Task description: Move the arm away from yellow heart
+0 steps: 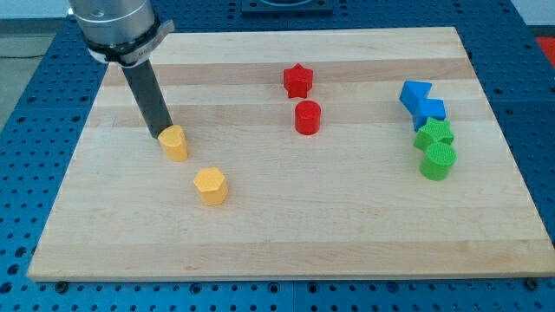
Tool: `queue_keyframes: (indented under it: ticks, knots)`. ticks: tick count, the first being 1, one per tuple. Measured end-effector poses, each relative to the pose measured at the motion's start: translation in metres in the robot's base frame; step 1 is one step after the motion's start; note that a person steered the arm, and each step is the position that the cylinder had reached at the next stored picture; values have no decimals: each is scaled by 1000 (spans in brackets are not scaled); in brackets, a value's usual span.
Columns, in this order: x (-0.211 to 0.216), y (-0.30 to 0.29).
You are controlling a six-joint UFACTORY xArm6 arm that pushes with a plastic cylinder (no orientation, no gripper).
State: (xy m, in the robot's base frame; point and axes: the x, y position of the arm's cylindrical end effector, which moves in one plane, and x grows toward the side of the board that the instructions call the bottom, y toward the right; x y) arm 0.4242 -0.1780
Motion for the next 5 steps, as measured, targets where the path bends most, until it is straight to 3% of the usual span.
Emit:
queue_keyframes:
  ticks: [2, 5]
  knots:
    - [8, 53]
    - [26, 77]
